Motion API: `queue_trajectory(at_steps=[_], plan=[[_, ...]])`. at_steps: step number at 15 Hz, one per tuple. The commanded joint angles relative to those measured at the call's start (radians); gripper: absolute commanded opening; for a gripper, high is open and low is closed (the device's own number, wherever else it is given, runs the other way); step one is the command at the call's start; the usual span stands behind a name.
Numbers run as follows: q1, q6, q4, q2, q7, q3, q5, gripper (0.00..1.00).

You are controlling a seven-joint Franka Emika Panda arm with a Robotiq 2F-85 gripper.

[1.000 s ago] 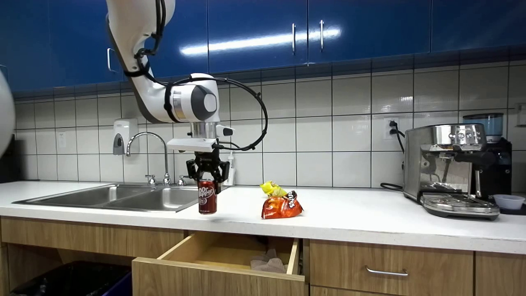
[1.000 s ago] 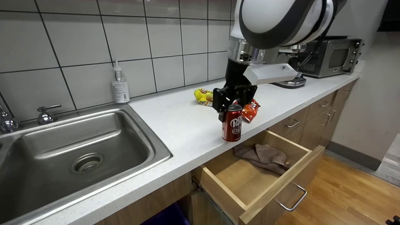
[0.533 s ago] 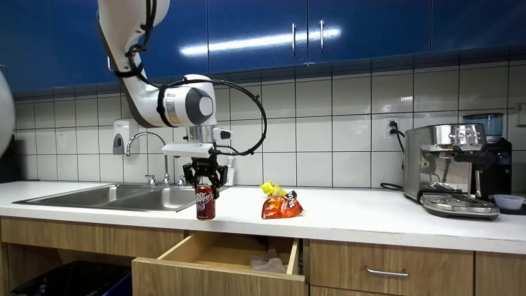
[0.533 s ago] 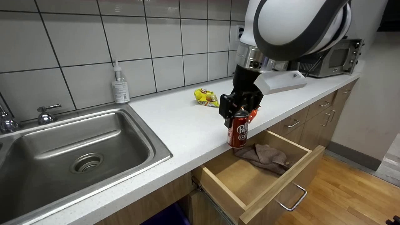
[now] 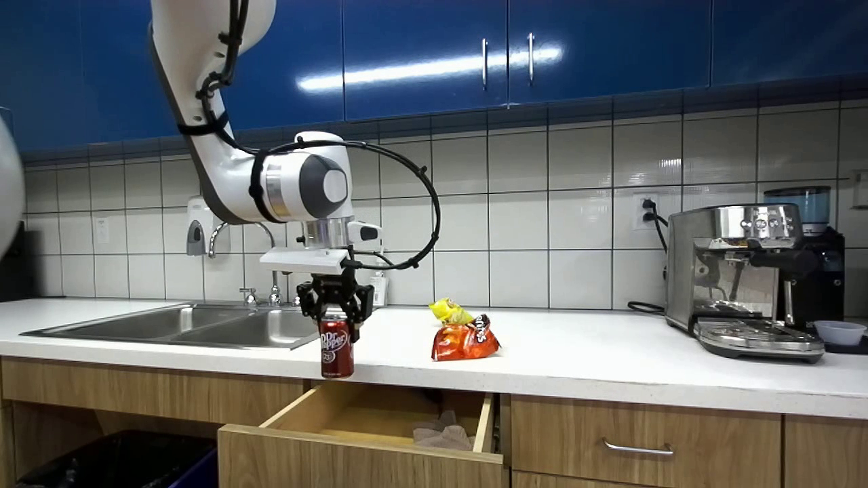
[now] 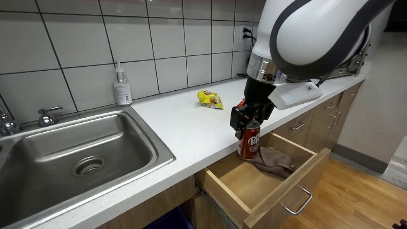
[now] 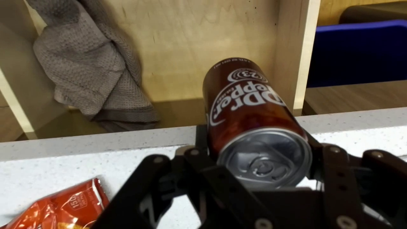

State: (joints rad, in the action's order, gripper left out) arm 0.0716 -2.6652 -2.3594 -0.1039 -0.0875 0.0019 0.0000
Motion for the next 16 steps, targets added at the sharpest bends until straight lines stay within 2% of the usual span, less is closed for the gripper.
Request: queue_trajectory(at_steps=[1, 16], plan=[[-0.011, -0.035, -0.045, 0.035, -0.016, 0.001, -0.028, 0.39], [-0.009, -0.149, -0.082, -0.052, -0.027, -0.029, -0.072, 0.39]])
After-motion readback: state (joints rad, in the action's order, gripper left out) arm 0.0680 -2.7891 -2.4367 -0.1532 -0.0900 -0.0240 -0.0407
